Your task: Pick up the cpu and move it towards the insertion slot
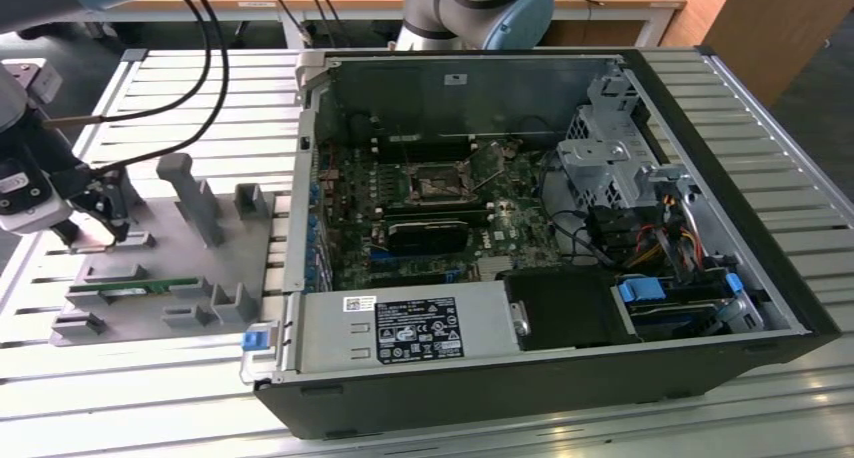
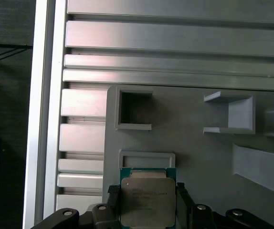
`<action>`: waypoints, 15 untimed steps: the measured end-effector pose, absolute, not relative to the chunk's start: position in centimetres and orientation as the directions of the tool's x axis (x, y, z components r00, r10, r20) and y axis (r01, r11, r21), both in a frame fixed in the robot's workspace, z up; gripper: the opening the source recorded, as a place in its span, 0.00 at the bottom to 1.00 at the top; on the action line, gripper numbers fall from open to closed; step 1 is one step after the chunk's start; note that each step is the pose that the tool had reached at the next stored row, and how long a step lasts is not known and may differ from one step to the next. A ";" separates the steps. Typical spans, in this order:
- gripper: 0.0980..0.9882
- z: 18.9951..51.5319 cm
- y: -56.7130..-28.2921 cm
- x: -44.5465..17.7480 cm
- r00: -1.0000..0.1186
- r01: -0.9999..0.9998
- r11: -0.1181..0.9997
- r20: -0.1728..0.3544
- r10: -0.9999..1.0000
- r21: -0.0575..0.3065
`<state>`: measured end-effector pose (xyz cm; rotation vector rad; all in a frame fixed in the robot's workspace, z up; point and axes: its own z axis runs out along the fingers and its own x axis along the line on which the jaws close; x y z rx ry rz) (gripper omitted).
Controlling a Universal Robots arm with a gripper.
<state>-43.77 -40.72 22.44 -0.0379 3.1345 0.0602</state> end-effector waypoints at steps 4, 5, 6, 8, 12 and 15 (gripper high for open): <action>0.50 22.7 -40.7 -43.8 -1.000 -0.024 0.999 -0.007 -0.024 0.038; 0.50 22.8 -40.7 -43.8 -1.000 -0.024 0.999 -0.007 -0.024 0.038; 0.50 22.9 -40.7 -43.8 -1.000 -0.024 0.999 -0.007 -0.024 0.038; 0.50 23.1 -40.7 -43.8 -1.000 -0.024 0.999 -0.007 -0.024 0.038; 0.50 23.4 -40.7 -43.8 -1.000 -0.024 0.999 -0.007 -0.024 0.038; 0.50 23.5 -40.7 -43.8 -1.000 -0.024 0.999 -0.007 -0.024 0.038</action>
